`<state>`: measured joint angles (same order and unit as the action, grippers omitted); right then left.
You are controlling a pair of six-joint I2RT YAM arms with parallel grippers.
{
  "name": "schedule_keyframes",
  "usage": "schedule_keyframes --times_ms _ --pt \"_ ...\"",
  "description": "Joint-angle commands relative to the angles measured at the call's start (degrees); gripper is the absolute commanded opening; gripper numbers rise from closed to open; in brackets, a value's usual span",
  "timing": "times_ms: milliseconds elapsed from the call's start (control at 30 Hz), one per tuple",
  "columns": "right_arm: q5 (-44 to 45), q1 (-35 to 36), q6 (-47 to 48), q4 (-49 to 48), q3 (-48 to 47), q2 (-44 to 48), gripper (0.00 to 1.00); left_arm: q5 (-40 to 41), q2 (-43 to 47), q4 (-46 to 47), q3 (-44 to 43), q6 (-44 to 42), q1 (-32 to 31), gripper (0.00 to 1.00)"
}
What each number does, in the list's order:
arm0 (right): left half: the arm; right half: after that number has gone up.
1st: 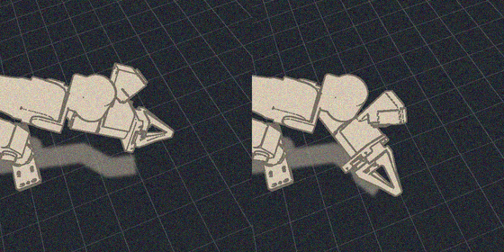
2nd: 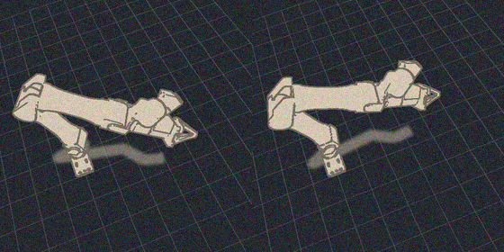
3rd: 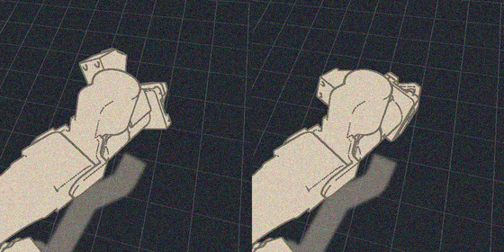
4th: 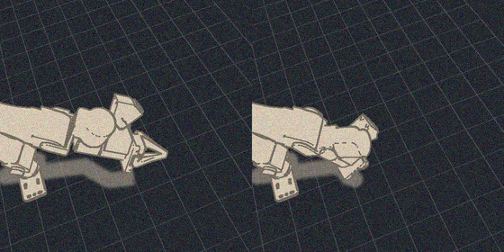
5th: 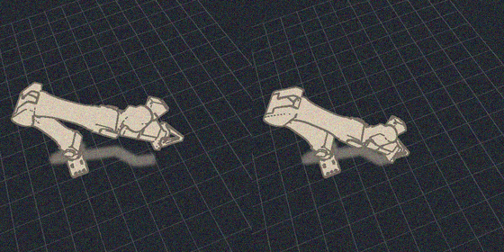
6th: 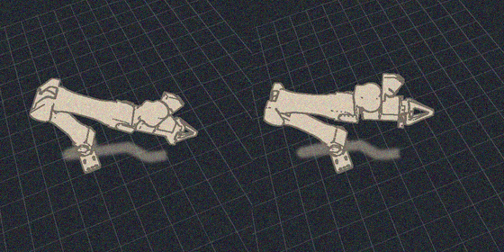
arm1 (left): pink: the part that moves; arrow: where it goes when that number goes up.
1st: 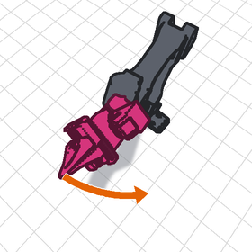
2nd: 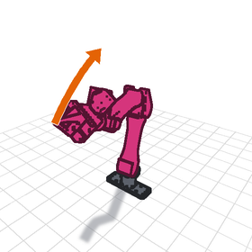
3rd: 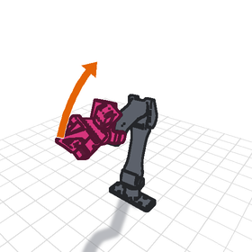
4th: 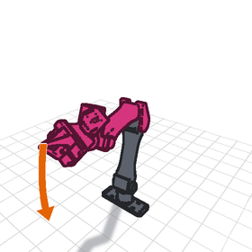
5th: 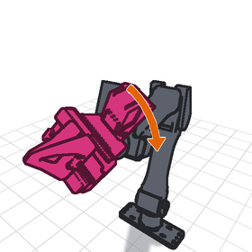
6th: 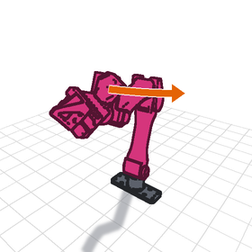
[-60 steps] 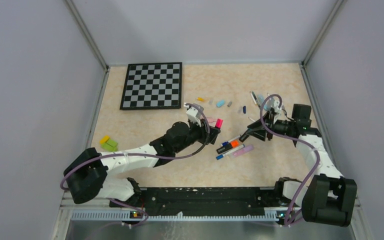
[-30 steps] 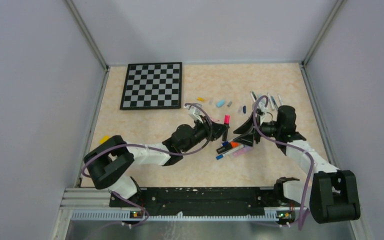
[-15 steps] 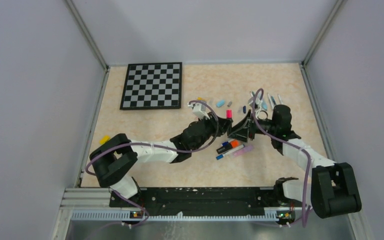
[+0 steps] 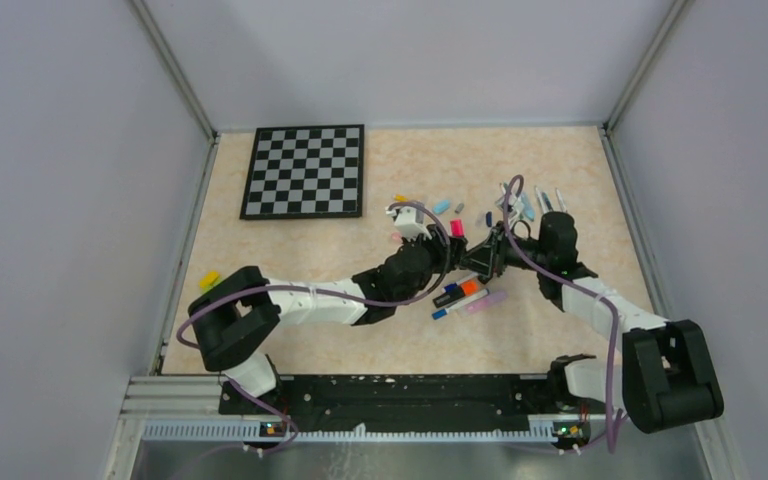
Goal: Open the pen caps
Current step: Pick up the pen from the center of the board.
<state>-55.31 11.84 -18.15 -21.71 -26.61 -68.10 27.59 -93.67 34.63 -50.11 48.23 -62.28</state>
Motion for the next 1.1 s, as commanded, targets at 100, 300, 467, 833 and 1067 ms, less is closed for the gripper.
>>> schedule_keyframes --times_ms 100,300,467,833,1067 --pt "4.77 0.86 2.07 0.56 -1.44 -0.45 0.0 1.08 0.14 2.04 -2.23 -1.76 -1.54 0.01" --pt "3.58 0.71 6.84 4.81 -3.73 -0.33 0.0 -0.6 4.78 11.98 5.09 -7.57 -1.37 0.64" --pt "-0.32 0.15 13.38 9.58 -5.89 -0.58 0.0 -7.3 12.3 20.19 13.57 -17.61 -0.75 0.99" --pt "-13.81 -0.21 41.02 31.63 -11.16 -0.36 0.0 -38.6 25.47 20.0 23.01 -16.7 11.75 0.99" --pt "-18.99 -0.18 46.8 36.18 -10.89 -0.11 0.0 -51.71 20.54 31.7 24.69 -5.61 17.01 0.99"
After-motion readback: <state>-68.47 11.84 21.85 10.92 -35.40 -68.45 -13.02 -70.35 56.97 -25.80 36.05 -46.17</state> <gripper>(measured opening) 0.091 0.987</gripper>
